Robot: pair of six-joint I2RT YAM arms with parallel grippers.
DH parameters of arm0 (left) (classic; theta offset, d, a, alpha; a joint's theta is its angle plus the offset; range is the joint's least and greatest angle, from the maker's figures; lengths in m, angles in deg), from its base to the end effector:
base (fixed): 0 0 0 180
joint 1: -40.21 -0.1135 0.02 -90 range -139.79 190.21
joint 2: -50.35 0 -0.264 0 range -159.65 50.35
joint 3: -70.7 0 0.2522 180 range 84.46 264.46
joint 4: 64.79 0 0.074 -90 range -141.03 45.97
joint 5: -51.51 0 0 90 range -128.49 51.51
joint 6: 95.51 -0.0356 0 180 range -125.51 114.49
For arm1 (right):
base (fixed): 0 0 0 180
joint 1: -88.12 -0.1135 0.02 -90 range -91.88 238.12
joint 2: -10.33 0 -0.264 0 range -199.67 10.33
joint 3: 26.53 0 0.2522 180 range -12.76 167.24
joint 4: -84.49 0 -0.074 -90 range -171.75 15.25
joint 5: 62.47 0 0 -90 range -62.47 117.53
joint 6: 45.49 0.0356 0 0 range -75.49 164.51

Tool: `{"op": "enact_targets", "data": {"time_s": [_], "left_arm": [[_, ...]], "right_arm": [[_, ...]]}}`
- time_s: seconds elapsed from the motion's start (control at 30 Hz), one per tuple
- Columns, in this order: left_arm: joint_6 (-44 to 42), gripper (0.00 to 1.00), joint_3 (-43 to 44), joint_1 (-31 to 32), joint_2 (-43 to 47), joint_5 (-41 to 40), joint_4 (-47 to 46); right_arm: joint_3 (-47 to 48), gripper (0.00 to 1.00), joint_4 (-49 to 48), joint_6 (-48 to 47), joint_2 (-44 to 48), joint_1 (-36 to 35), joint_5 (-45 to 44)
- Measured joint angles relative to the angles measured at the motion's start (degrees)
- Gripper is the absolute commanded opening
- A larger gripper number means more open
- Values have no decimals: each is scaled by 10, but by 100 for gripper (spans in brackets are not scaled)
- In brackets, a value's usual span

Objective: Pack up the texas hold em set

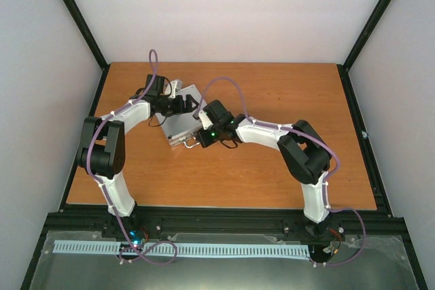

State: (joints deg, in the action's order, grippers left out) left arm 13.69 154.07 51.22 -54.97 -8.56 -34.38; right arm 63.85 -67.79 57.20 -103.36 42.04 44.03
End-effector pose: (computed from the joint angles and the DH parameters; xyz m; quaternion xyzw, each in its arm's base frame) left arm 0.3772 -0.0915 0.1908 0.0178 0.9180 -0.3172 0.2372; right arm 0.2880 0.3136 0.1714 -0.3139 0.8799 0.2798 0.2213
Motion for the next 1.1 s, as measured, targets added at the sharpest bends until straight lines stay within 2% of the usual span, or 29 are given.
{"op": "enact_targets", "data": {"time_s": [0.53, 1.1], "left_arm": [[0, 100, 3, 0, -2, 0, 4], [0, 100, 4, 0, -5, 0, 5]], "right_arm": [[36, 3, 4, -11, -44, 0, 17], [65, 3, -13, 5, -101, -2, -11]]}}
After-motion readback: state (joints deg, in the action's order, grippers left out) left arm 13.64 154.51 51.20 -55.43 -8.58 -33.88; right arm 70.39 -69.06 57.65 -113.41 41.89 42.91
